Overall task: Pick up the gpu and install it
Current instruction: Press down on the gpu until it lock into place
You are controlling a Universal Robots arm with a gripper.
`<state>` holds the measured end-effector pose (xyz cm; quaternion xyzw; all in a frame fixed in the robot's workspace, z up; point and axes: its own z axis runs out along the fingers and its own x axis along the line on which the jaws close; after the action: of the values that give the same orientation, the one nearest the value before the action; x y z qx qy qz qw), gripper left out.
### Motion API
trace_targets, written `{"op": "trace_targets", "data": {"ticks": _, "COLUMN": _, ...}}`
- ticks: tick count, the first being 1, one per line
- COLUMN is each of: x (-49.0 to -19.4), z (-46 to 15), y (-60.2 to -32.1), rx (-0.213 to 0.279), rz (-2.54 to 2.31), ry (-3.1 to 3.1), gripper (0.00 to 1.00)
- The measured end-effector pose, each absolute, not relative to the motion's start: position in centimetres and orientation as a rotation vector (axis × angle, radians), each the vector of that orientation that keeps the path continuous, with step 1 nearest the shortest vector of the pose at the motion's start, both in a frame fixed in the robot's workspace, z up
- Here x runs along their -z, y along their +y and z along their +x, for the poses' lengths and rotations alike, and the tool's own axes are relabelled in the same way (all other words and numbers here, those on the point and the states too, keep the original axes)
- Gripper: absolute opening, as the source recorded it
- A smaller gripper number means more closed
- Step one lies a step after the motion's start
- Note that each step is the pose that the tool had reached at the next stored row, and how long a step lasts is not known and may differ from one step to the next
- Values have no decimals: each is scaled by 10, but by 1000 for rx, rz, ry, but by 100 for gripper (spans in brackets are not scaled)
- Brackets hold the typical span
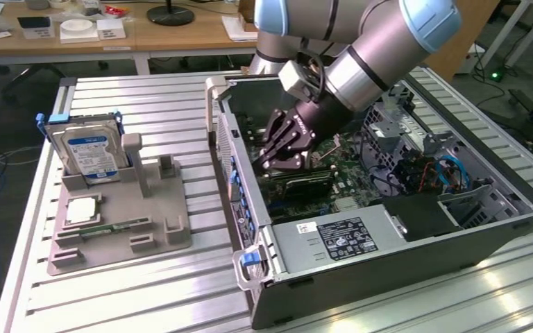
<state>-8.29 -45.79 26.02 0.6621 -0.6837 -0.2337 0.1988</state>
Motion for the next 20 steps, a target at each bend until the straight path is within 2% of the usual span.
{"op": "trace_targets", "data": {"ticks": 12, "x": -254, "z": -79, "y": -458, "rx": 656, "rz": 1854, "ry": -1908, "gripper": 10}}
{"op": "trace_targets", "data": {"ticks": 20, "x": -258, "z": -79, "y": -458, "rx": 627, "rz": 1891, "ry": -1923, "gripper": 10}}
